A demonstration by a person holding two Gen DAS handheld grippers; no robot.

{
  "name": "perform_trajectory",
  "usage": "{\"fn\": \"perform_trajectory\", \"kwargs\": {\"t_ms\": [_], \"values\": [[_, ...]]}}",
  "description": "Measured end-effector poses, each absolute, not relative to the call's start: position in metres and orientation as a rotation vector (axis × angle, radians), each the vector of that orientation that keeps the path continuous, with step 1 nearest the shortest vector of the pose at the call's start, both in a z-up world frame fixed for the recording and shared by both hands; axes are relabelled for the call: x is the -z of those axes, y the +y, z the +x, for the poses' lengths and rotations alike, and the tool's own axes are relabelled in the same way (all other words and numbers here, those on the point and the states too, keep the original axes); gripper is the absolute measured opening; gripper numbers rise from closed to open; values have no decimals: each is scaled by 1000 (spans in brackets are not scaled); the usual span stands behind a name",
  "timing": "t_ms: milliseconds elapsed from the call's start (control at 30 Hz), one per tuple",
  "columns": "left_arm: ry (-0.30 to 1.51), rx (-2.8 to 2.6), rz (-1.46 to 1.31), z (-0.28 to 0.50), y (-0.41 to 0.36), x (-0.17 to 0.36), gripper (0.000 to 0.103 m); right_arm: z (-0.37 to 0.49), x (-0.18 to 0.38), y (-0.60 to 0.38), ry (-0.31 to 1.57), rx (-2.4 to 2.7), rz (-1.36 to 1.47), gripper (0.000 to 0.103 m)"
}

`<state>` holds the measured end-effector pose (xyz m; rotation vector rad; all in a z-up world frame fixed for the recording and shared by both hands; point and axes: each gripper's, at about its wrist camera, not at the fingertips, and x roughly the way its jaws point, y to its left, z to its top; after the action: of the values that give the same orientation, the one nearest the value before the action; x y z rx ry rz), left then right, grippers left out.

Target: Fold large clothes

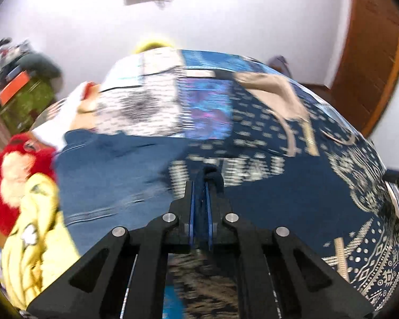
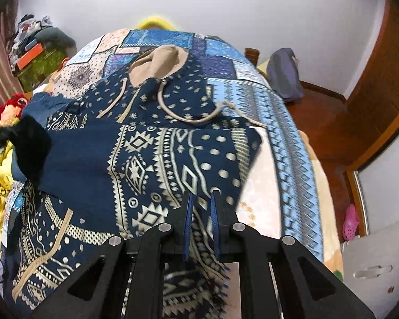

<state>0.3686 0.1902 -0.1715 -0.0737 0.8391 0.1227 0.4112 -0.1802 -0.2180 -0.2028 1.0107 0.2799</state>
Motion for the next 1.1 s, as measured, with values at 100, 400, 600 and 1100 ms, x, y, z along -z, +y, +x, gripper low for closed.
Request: {"fn": "perform_trajectory", "kwargs": {"t_ms": [100, 400, 600, 1100], "values": [[866, -218, -44, 360, 222, 177, 8, 415, 224, -168, 1017, -289, -217, 9], [919, -194, -66, 343, 233, 192, 53, 431, 231, -151, 995, -238, -352, 9], [961, 3, -110, 367, 174, 221, 66, 435, 254, -155, 996, -198, -451, 9], [1050, -5, -22, 387, 132, 262, 71, 426, 244, -233, 947, -51, -353, 102]]}}
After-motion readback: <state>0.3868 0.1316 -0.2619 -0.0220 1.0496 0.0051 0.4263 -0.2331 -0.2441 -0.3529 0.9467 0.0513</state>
